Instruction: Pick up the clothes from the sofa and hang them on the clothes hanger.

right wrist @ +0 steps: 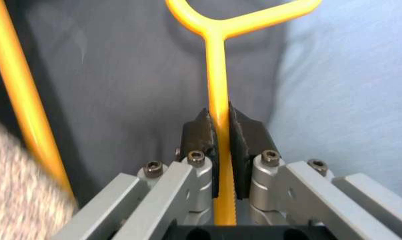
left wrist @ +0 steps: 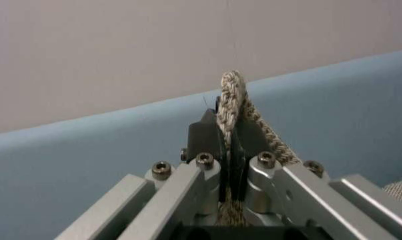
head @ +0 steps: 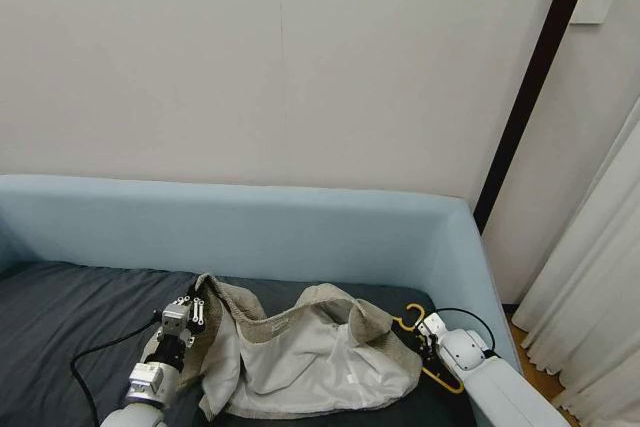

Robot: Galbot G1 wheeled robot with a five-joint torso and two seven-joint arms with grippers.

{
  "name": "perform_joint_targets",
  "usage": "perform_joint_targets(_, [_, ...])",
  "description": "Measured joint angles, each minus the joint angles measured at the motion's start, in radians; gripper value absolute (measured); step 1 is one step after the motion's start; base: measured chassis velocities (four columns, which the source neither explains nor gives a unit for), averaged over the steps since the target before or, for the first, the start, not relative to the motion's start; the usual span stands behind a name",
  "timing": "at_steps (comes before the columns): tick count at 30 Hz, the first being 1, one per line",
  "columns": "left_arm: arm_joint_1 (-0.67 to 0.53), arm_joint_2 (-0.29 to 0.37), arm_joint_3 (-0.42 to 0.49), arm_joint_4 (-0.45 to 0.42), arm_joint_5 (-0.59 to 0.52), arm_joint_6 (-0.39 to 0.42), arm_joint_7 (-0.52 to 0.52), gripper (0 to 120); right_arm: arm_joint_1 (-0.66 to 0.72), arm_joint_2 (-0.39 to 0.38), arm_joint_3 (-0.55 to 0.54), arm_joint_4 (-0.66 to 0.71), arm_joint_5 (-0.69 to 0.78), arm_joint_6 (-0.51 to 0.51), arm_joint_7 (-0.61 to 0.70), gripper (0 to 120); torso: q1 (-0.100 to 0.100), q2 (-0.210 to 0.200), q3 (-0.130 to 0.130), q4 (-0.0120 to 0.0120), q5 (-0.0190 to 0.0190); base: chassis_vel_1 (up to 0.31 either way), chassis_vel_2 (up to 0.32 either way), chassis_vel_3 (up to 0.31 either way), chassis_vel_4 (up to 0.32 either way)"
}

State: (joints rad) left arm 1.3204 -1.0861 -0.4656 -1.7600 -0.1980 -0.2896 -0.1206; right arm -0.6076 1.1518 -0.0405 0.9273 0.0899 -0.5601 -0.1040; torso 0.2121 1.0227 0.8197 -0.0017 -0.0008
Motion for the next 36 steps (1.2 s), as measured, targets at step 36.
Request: perform_joint_targets(36, [0.047, -0.015, -0.034, -0.089, -0.056, -0.014, 0.007, 0, -0.49, -0.291, -0.001, 0.985, -0.759, 0.631, 0.463, 4, 0.0, 0.0, 0.0, 0.0005, -0.0003, 0.0, 0.0, 0.0, 0.0])
